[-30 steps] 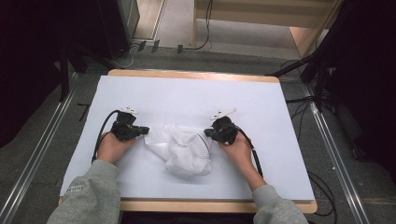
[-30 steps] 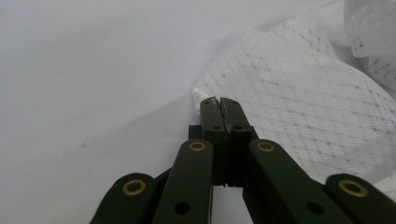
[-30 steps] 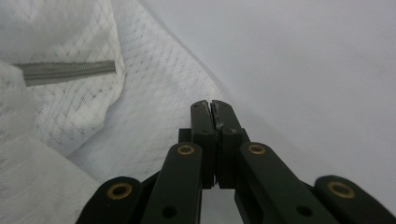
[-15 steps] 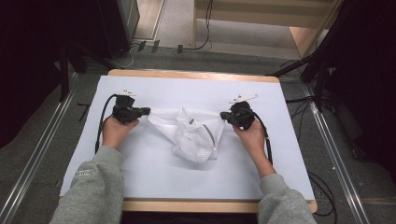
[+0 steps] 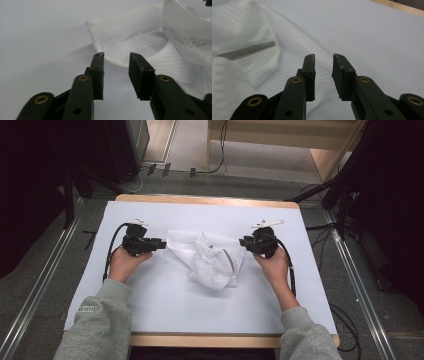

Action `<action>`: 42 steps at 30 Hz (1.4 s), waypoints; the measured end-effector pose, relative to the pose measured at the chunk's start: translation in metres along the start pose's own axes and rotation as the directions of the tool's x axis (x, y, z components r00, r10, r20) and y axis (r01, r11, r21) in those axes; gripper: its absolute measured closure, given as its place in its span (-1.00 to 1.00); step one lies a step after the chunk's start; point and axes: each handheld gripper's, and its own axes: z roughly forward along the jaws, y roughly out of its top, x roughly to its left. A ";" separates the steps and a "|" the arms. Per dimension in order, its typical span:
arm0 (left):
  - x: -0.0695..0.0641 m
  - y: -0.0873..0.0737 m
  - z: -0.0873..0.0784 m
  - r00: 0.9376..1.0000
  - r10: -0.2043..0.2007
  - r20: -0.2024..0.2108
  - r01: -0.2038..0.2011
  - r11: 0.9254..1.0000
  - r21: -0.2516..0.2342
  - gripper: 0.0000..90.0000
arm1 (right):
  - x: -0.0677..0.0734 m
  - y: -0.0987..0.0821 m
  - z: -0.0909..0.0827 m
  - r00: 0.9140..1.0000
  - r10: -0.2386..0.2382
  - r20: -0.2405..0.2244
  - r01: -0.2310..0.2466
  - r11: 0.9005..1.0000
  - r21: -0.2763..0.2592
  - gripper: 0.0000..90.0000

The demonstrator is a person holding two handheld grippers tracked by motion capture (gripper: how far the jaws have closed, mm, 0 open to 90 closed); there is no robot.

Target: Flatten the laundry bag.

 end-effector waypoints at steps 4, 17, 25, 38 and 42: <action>-0.006 -0.003 -0.006 1.000 0.003 0.020 -0.003 1.000 0.007 0.21 | 0.010 -0.003 -0.003 0.996 0.017 -0.091 -0.015 1.000 0.019 0.96; -0.019 -0.016 -0.019 0.999 0.032 0.025 -0.031 0.999 -0.022 0.07 | 0.068 -0.015 -0.005 0.950 -0.046 -0.309 0.073 0.995 0.075 1.00; -0.019 -0.017 -0.020 0.999 0.034 0.030 -0.033 0.999 -0.029 0.05 | 0.100 -0.025 -0.005 0.931 -0.093 -0.352 0.135 0.986 0.097 1.00; -0.035 -0.017 -0.018 0.996 0.061 0.069 -0.059 0.998 -0.036 0.04 | 0.116 -0.030 -0.016 0.929 -0.128 -0.346 0.166 0.983 0.083 0.91; -0.051 -0.005 -0.011 0.990 0.104 0.095 -0.104 0.995 -0.011 0.04 | 0.095 -0.032 -0.038 0.955 -0.107 -0.277 0.125 0.991 0.048 0.84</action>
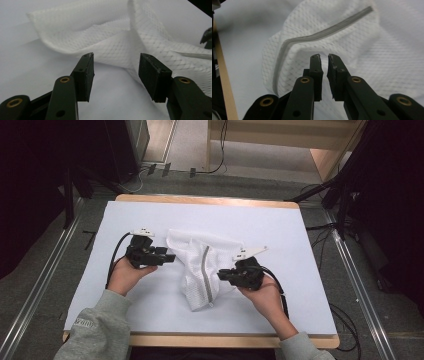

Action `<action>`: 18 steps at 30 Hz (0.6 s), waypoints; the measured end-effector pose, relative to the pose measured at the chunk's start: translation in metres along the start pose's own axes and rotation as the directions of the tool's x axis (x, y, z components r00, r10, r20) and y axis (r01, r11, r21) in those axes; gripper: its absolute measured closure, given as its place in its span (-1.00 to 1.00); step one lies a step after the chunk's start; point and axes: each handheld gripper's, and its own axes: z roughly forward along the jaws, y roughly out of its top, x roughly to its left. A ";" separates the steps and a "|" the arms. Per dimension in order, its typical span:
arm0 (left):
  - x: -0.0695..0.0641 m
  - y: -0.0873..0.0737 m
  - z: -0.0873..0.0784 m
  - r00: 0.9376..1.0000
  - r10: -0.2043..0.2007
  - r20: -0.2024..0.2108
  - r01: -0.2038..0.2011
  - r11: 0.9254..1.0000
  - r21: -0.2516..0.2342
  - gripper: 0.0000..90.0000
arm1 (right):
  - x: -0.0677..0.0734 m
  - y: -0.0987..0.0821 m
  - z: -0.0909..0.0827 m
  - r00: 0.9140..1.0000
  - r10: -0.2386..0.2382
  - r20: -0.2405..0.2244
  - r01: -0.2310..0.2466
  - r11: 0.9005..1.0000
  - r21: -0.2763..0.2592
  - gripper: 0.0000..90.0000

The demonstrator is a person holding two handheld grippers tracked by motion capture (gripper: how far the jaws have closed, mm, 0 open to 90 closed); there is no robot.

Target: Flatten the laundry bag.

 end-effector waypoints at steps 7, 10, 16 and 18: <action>-0.013 0.022 0.015 0.999 0.028 0.040 -0.028 1.000 -0.001 -0.01 | -0.021 -0.015 -0.010 0.996 0.059 0.063 -0.059 0.998 0.003 0.78; -0.012 0.027 0.026 0.999 0.022 0.045 -0.022 1.000 0.012 -0.06 | -0.027 -0.020 -0.005 0.994 0.065 0.090 -0.067 0.998 0.019 0.69; -0.007 0.029 0.041 0.998 -0.012 0.063 0.011 1.000 0.022 0.02 | -0.042 -0.027 0.001 0.983 0.097 0.153 -0.102 0.994 0.025 0.51; -0.007 0.028 0.047 0.996 -0.032 0.084 0.030 0.999 0.034 0.27 | -0.053 -0.031 0.004 0.975 0.121 0.186 -0.128 0.991 0.026 0.37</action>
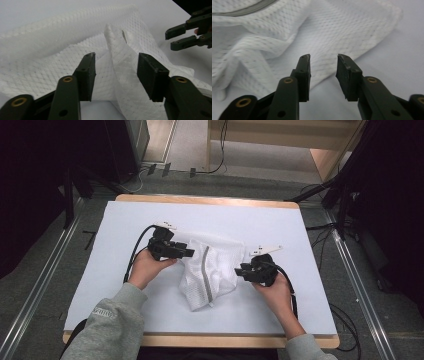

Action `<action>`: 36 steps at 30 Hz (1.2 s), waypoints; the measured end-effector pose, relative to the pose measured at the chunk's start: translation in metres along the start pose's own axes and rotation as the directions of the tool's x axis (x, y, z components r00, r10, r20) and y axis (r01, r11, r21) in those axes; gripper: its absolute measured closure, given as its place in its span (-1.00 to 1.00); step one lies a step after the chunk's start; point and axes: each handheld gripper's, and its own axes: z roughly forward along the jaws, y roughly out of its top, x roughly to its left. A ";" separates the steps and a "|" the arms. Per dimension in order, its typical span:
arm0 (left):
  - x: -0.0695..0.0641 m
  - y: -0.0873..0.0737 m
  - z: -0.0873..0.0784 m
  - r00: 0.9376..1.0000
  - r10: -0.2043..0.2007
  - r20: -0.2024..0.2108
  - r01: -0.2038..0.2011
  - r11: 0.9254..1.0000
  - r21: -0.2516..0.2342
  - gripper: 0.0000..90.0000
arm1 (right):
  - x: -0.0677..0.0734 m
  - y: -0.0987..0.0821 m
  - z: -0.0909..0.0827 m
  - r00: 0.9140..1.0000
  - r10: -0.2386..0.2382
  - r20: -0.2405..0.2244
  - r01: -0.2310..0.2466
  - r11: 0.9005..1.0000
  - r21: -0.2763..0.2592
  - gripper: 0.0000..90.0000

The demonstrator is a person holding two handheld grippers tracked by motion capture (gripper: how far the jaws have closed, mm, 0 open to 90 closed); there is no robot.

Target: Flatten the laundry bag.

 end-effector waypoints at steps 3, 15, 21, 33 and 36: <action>0.000 -0.002 0.005 1.000 0.000 0.030 -0.001 1.000 0.020 0.68 | -0.007 0.000 0.007 0.999 0.010 0.034 -0.010 1.000 -0.008 0.20; -0.007 -0.019 -0.032 1.000 0.027 0.016 -0.026 0.999 -0.024 1.00 | -0.012 0.004 0.029 0.997 0.021 0.068 -0.021 1.000 0.000 0.06; -0.004 -0.039 -0.062 1.000 -0.020 0.015 0.021 0.998 -0.066 1.00 | -0.002 0.008 0.036 0.989 -0.028 0.142 0.028 1.000 0.005 0.68; -0.007 -0.060 -0.087 0.999 -0.044 -0.009 0.042 0.993 -0.107 1.00 | -0.020 0.027 0.034 0.994 0.042 0.101 -0.042 0.999 0.004 1.00; -0.008 -0.063 -0.091 0.999 -0.048 -0.018 0.045 0.992 -0.120 1.00 | -0.027 0.033 0.030 0.992 0.047 0.113 -0.046 0.999 -0.013 1.00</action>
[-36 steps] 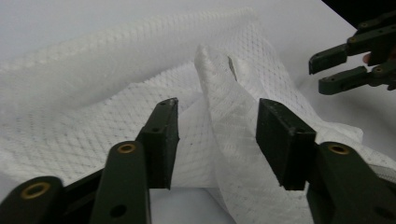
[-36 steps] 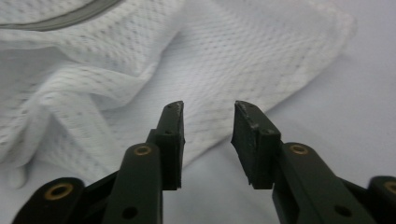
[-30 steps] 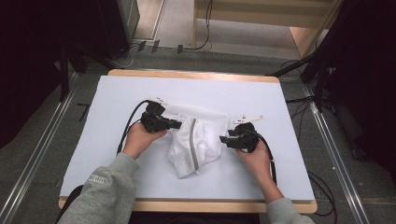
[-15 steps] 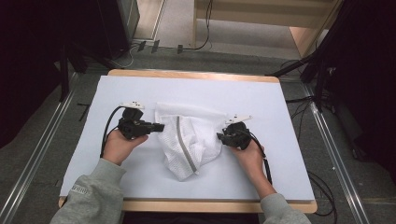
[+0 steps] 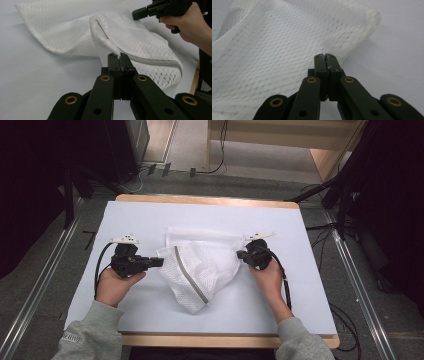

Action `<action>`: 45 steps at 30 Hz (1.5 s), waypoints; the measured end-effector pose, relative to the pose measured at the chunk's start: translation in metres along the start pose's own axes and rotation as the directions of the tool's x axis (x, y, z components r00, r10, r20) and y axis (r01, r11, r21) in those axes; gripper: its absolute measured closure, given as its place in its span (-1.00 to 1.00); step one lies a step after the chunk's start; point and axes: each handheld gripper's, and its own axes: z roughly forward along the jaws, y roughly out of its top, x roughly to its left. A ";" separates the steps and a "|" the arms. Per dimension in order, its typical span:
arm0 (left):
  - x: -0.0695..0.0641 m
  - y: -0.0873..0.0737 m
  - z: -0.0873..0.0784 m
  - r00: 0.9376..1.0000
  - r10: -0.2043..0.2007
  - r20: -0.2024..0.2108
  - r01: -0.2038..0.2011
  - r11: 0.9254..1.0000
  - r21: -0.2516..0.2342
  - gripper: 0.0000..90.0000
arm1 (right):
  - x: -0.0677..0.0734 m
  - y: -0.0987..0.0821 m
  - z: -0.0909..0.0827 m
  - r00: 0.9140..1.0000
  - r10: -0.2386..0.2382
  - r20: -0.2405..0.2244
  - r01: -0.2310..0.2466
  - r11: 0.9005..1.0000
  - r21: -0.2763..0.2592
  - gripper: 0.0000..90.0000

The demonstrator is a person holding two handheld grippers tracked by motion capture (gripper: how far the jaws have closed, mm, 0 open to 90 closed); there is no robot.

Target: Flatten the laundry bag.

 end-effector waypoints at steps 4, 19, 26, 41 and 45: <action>-0.002 -0.005 -0.011 1.000 -0.010 -0.021 0.010 0.999 -0.035 1.00 | -0.014 0.008 -0.002 1.000 0.017 0.018 -0.016 1.000 -0.018 1.00; 0.004 -0.037 -0.033 0.989 -0.067 -0.131 0.066 0.998 -0.009 0.99 | -0.044 0.034 0.007 0.998 0.043 0.036 -0.041 0.997 -0.066 1.00; 0.017 -0.043 -0.036 0.980 -0.110 -0.163 0.113 0.994 0.011 0.52 | -0.036 0.035 0.011 0.999 0.034 -0.012 -0.034 0.998 -0.044 0.69; -0.016 -0.012 -0.032 0.995 0.041 -0.087 -0.042 0.999 -0.009 0.17 | 0.008 -0.006 -0.049 0.992 -0.043 -0.122 0.034 0.997 -0.069 0.55; -0.023 -0.007 -0.014 0.996 0.062 -0.061 -0.060 0.997 0.040 0.13 | 0.017 -0.014 -0.051 0.990 -0.062 -0.130 0.056 0.997 -0.056 0.54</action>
